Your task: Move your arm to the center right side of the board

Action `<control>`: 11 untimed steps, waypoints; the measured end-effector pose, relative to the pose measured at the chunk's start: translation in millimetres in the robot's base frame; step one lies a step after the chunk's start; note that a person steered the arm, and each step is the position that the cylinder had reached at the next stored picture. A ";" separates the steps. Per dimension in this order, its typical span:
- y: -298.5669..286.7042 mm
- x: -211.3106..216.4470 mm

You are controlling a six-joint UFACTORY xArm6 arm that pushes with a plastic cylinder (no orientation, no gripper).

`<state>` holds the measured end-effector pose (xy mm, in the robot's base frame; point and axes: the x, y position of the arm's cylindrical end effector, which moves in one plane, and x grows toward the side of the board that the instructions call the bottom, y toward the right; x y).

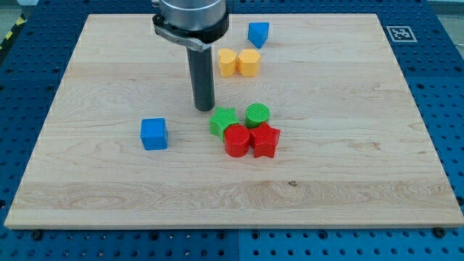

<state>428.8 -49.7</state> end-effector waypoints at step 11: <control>237.4 -24.0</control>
